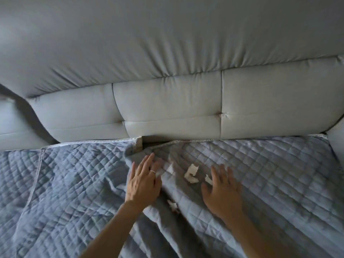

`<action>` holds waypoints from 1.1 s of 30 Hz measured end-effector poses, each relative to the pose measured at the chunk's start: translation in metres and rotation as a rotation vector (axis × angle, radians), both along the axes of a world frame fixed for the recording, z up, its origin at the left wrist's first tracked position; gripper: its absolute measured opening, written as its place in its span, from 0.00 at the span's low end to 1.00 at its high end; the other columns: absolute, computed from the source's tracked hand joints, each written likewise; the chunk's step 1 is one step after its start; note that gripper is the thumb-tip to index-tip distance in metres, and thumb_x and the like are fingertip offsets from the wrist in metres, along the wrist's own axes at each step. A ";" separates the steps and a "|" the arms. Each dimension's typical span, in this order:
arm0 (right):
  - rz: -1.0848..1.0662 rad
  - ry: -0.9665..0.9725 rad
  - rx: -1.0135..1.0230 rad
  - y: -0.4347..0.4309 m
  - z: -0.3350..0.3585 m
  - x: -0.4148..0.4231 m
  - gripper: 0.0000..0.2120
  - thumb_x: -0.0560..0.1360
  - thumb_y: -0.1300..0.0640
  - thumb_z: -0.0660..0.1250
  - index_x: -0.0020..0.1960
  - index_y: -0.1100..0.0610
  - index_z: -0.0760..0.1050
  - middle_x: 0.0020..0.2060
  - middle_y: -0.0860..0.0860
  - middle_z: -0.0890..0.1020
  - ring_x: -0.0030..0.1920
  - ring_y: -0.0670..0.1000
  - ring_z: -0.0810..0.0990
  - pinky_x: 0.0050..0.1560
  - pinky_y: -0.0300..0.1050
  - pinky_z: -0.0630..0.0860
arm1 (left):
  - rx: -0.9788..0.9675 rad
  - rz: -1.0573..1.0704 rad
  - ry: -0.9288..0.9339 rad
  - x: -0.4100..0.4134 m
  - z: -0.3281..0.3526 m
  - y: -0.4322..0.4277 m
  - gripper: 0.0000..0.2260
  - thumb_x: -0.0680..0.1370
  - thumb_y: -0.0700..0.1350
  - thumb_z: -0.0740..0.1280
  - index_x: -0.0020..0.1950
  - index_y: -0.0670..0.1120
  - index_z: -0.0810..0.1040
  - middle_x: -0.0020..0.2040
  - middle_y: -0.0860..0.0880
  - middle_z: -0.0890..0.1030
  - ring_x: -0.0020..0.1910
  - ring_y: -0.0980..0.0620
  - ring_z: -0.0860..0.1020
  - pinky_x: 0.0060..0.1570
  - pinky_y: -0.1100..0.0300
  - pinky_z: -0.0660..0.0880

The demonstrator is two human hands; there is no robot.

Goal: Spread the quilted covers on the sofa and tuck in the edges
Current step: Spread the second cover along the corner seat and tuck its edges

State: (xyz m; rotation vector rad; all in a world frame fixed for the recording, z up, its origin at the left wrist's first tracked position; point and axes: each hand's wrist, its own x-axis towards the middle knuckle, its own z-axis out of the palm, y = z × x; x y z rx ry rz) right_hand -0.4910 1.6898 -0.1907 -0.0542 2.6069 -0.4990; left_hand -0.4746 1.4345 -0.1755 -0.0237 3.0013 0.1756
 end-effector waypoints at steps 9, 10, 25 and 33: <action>0.152 0.421 -0.189 -0.241 0.019 0.014 0.30 0.74 0.44 0.62 0.70 0.61 0.72 0.72 0.61 0.69 0.72 0.61 0.68 0.66 0.63 0.69 | -0.021 0.521 -0.337 0.033 -0.010 -0.248 0.35 0.77 0.68 0.53 0.80 0.54 0.50 0.80 0.47 0.49 0.79 0.45 0.48 0.74 0.38 0.48; 0.198 0.436 -0.188 -0.274 0.016 0.017 0.28 0.74 0.46 0.63 0.70 0.60 0.72 0.72 0.59 0.70 0.72 0.60 0.68 0.67 0.62 0.69 | 0.012 0.567 -0.414 0.039 -0.018 -0.274 0.38 0.75 0.72 0.53 0.79 0.55 0.48 0.81 0.47 0.47 0.79 0.43 0.47 0.73 0.36 0.48; 0.019 0.086 0.131 -0.438 -0.021 0.027 0.09 0.78 0.59 0.63 0.57 0.61 0.71 0.56 0.59 0.76 0.56 0.62 0.76 0.50 0.54 0.75 | 0.068 0.538 -0.396 0.078 -0.044 -0.424 0.15 0.80 0.56 0.57 0.58 0.47 0.70 0.51 0.44 0.82 0.49 0.42 0.80 0.46 0.50 0.75; -0.128 0.145 -0.243 -0.482 -0.006 0.074 0.11 0.72 0.53 0.69 0.49 0.59 0.74 0.45 0.54 0.76 0.47 0.61 0.77 0.45 0.46 0.69 | 0.220 0.876 -0.689 0.119 -0.059 -0.470 0.57 0.59 0.81 0.61 0.78 0.59 0.40 0.79 0.44 0.42 0.77 0.35 0.44 0.67 0.27 0.55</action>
